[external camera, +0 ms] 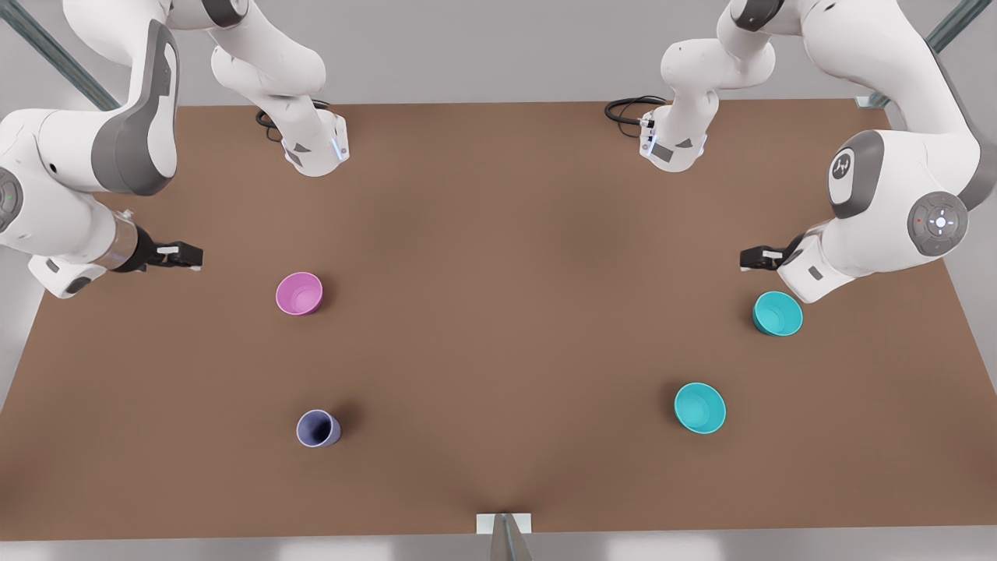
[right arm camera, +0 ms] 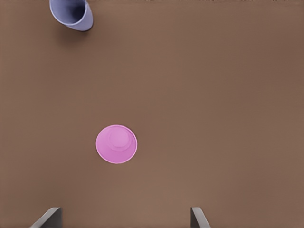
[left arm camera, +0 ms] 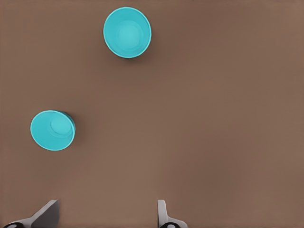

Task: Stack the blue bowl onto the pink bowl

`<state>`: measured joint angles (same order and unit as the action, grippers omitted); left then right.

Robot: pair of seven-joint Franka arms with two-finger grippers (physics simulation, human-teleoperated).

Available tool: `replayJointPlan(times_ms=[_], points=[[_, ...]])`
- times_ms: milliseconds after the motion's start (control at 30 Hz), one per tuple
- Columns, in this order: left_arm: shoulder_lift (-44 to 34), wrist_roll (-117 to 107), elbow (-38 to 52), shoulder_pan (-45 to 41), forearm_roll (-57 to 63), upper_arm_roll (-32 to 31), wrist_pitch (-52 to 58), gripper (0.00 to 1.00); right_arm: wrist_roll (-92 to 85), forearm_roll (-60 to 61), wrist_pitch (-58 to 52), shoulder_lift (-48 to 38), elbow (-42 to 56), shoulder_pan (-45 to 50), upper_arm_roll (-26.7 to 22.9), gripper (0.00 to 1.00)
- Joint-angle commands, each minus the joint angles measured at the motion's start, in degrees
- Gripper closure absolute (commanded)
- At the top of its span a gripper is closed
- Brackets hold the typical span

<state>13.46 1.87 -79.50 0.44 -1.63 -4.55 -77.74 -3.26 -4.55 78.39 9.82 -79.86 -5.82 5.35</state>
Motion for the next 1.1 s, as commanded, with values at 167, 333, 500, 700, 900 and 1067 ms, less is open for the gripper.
replayJointPlan(times_ms=[167,333,500,700,900,1067], points=[[0.08,0.32,-0.04,0.0,0.31,-0.02,1.54,0.0,-3.68,-1.08,0.35,2.84,-7.21,-0.69,0.01,0.0],[-0.27,0.41,0.04,0.0,0.31,-0.02,2.95,0.0,1.32,0.07,25.57,-1.38,-31.05,-1.66,0.01,0.0],[0.25,0.85,0.22,0.35,0.93,0.07,2.59,0.0,3.88,1.74,41.4,1.87,-39.41,-1.74,0.01,0.0],[0.26,-0.64,4.0,0.35,0.93,-0.02,3.91,0.0,3.88,5.25,43.42,6.0,-39.58,-4.2,0.1,0.0],[1.75,-1.17,6.28,0.7,0.75,0.07,3.21,0.0,0.81,8.42,47.11,6.44,-44.42,-5.87,0.18,0.0],[2.45,-2.31,7.25,0.62,1.02,0.07,2.68,0.0,-0.95,10.17,52.21,6.09,-49.07,-6.84,0.36,0.0]])
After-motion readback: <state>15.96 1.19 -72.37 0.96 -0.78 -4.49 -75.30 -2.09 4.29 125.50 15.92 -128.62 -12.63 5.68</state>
